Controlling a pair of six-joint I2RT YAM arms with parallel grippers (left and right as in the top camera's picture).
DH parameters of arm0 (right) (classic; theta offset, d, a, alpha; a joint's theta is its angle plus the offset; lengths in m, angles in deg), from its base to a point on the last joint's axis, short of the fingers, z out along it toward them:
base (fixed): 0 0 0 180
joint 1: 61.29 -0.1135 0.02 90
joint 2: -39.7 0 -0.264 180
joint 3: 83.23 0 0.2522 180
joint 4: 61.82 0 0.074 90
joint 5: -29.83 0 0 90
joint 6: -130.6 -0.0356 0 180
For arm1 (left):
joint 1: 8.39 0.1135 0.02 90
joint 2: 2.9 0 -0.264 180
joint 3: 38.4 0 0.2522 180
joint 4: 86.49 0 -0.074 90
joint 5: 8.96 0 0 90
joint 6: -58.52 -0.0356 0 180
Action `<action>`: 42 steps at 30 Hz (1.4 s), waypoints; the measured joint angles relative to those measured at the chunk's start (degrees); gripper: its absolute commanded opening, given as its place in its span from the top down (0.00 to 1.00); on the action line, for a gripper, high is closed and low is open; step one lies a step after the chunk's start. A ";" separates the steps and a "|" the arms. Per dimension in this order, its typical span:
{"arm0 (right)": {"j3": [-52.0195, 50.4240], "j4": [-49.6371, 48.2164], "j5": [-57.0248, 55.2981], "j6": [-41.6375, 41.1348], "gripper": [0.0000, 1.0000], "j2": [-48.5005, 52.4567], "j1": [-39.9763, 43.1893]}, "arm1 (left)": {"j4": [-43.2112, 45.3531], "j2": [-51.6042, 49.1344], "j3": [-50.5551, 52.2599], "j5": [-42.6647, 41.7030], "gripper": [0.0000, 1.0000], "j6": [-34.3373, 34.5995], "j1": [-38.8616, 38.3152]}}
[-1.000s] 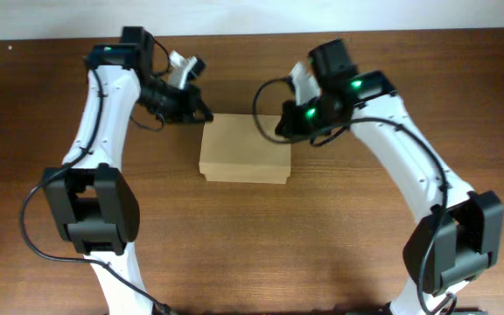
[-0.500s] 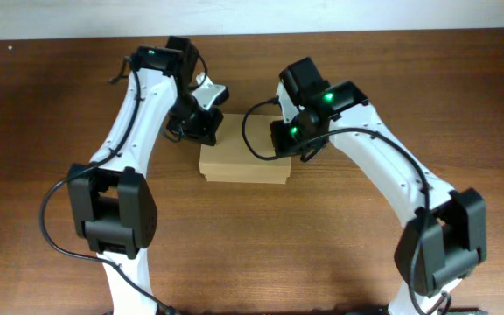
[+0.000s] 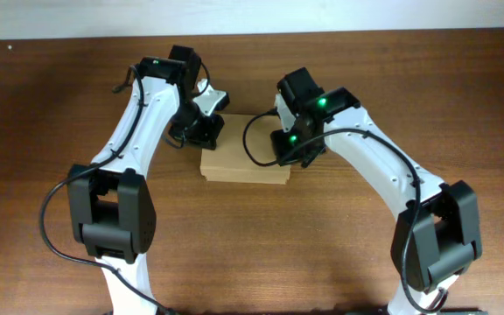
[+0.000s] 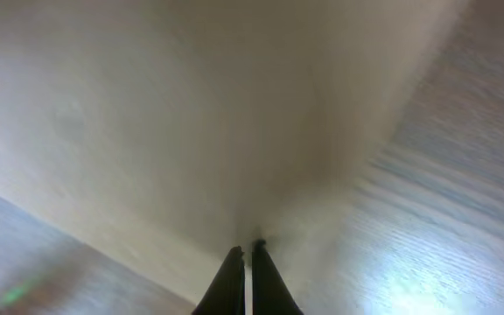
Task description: Pack container
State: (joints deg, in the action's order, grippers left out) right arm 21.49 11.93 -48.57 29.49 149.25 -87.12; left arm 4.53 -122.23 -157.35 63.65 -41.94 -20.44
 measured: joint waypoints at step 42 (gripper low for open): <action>-27.15 13.42 -27.04 0.00 0.41 -81.53 11.47 | 14.45 90.73 49.09 28.63 0.00 6.05 8.90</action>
State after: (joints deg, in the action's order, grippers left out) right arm -5.66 25.35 -75.61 29.49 67.73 -75.64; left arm 18.98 -31.50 -108.26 92.28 -35.89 -11.55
